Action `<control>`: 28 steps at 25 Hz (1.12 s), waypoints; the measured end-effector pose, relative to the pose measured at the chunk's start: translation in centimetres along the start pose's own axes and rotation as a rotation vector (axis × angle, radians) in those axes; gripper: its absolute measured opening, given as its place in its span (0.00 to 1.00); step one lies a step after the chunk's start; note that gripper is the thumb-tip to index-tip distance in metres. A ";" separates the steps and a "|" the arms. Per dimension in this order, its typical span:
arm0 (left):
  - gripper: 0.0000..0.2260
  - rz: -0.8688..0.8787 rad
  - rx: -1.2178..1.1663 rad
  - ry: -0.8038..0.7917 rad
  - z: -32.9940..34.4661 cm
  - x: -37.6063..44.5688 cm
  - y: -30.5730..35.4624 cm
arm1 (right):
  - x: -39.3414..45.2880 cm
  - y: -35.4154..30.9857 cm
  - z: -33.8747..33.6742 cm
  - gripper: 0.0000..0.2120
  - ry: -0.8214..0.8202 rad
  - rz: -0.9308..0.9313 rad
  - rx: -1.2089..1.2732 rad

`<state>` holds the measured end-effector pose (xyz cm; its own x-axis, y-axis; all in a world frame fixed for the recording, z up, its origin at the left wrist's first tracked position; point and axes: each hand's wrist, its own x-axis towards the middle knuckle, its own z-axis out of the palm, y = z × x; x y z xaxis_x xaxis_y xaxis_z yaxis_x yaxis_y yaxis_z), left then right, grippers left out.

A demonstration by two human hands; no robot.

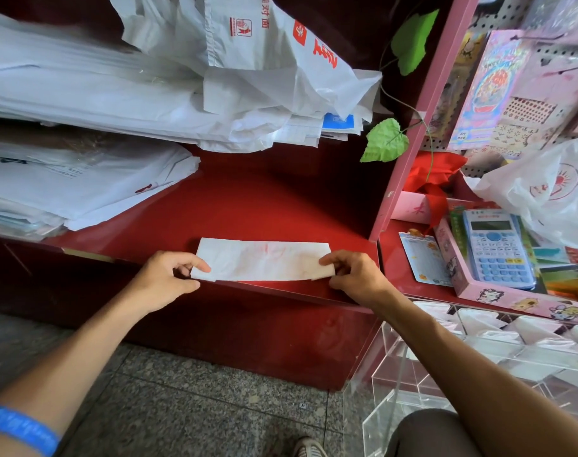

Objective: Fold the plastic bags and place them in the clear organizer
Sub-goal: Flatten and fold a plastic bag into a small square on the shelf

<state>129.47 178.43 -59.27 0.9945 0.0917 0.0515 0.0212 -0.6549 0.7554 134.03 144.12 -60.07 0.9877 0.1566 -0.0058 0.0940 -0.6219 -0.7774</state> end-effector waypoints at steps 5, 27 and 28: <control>0.10 0.079 -0.071 0.062 0.1 0.5 0.3 | -0.6 -0.2 -0.7 0.08 0.131 -0.135 0.060; 0.15 -0.396 -0.678 0.247 2.6 1.8 2.9 | 1.9 -2.6 1.5 0.16 0.301 -0.221 -0.100; 0.15 -0.387 -0.635 0.169 2.9 1.5 3.4 | 1.7 -2.9 2.0 0.15 0.251 -0.269 -0.122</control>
<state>131.34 174.14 -58.52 0.8980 0.3735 -0.2325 0.2506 0.0001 0.9681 135.13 147.73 -59.07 0.9241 0.1433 0.3542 0.3533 -0.6735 -0.6493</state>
